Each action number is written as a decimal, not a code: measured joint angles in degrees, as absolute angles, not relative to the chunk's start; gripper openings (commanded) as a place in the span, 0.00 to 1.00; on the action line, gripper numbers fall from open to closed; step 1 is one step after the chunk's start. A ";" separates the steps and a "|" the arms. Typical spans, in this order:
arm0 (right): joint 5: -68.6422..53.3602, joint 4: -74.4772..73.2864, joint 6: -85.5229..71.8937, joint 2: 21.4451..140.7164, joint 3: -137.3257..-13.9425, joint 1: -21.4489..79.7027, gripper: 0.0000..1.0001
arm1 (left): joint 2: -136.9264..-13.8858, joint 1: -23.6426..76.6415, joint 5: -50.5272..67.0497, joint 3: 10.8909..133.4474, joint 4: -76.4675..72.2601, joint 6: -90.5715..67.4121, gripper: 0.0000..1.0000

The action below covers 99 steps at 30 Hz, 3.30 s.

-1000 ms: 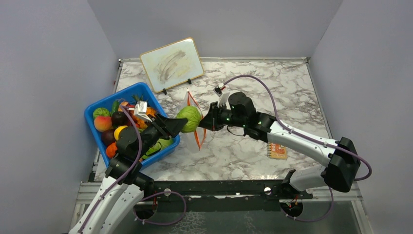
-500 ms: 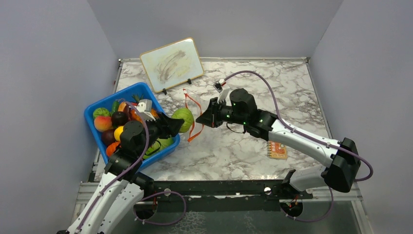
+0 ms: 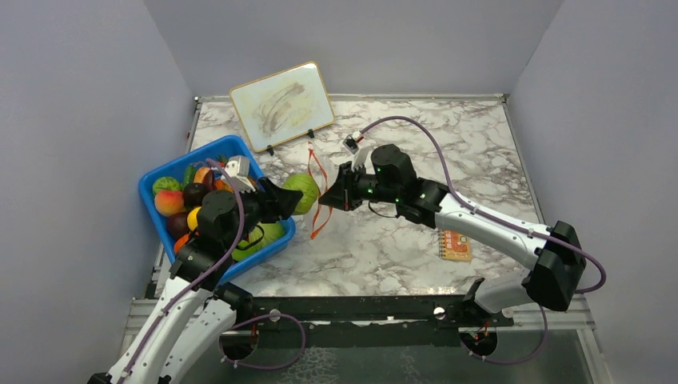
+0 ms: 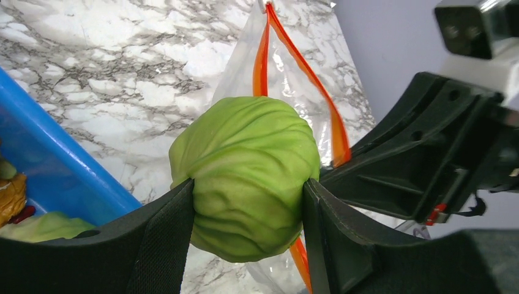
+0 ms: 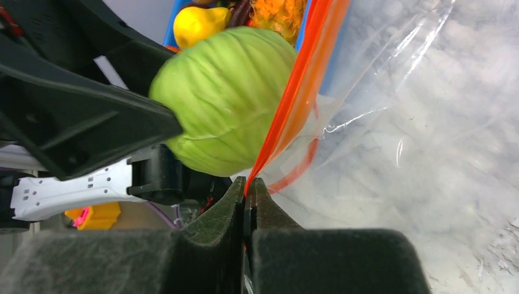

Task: Place the food in the zip-top bag and seal the zipper
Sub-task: Place the fake vegetable in the zipper food storage bag.

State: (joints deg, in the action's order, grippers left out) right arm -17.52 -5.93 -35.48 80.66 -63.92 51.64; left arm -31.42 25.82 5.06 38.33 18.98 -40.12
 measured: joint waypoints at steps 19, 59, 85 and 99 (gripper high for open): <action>-14.76 -5.82 -34.85 80.47 -63.26 51.64 0.01 | -28.86 25.82 12.75 40.34 2.94 -58.67 0.19; -20.62 -1.23 -33.76 82.08 -63.00 51.31 0.01 | -41.76 25.56 12.03 37.82 12.49 -44.47 0.08; -23.53 4.19 -34.74 80.23 -62.67 51.46 0.01 | -39.42 24.53 27.44 32.95 5.93 -41.36 0.52; -20.64 7.31 -34.48 77.25 -60.03 51.59 0.01 | -40.12 25.39 27.16 41.87 15.07 -33.87 0.03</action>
State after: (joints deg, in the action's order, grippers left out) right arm -20.64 7.31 -34.48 77.25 -60.03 51.59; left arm -40.12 25.39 27.16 41.87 15.07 -33.87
